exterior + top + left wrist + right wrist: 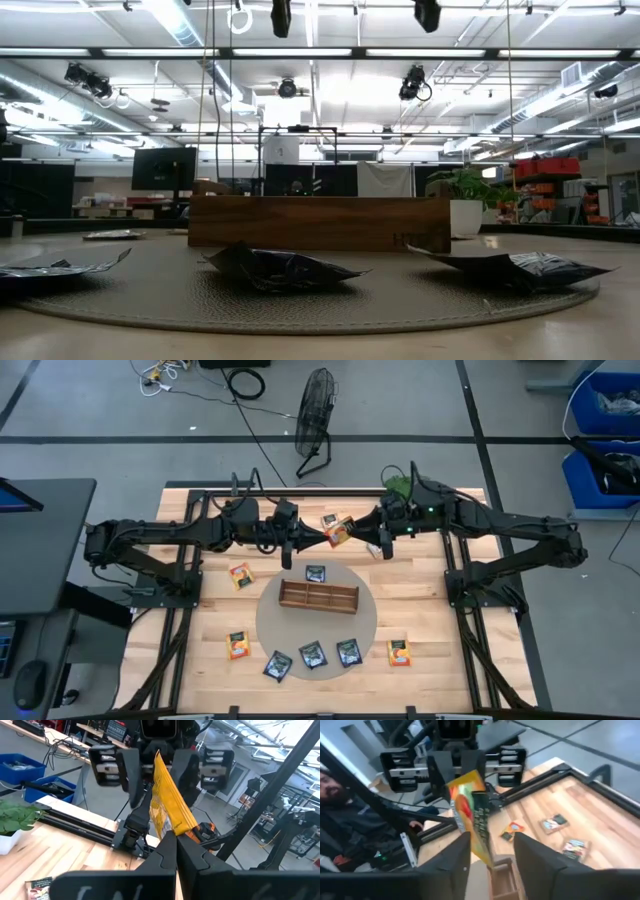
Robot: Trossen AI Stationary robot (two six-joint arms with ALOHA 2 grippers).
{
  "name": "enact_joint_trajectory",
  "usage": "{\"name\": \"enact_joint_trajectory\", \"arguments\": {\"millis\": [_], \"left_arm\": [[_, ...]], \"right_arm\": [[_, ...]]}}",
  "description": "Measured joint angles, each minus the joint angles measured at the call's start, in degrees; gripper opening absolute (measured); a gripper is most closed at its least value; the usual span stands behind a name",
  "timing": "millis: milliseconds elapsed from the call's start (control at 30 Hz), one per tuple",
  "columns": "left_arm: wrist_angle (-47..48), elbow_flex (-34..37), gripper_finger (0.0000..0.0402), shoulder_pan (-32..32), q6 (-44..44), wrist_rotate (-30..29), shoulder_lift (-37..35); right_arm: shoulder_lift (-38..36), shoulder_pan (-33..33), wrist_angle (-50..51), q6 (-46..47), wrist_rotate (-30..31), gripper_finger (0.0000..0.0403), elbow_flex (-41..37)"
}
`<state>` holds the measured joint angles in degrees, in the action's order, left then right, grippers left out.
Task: Pick & Place Tea
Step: Put the yellow tea bag into the right section of the wooden organizer
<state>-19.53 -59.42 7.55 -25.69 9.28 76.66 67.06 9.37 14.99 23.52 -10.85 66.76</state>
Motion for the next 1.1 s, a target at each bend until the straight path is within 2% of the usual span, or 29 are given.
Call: {"name": "enact_joint_trajectory", "arguments": {"millis": [267,500,667,800,933,1100], "left_arm": [[1.85,0.00,0.0004,0.37,-0.23,-0.31,0.07],[2.30,0.00,0.0059,0.66,2.60,-0.36,-0.07],[6.06,0.02,0.0118,1.13,5.76,0.07,-1.33],[12.47,0.01,0.0152,2.62,5.69,0.05,-4.27],[18.83,0.00,0.0164,4.05,6.01,-0.03,-6.65],[26.03,0.11,0.0160,5.72,7.24,0.02,-9.50]], "right_arm": [[1.03,0.00,-0.83,-0.49,-2.11,0.0010,0.00],[-0.59,0.02,1.60,0.68,-1.58,0.0004,0.00],[-1.31,0.02,8.46,1.24,-0.05,0.0002,0.01],[-0.57,-0.15,19.47,0.59,2.00,0.0001,2.68],[1.84,-1.51,28.41,-0.95,4.42,0.0001,6.51],[7.44,-3.87,32.54,-3.08,4.52,0.0000,9.91]]}}
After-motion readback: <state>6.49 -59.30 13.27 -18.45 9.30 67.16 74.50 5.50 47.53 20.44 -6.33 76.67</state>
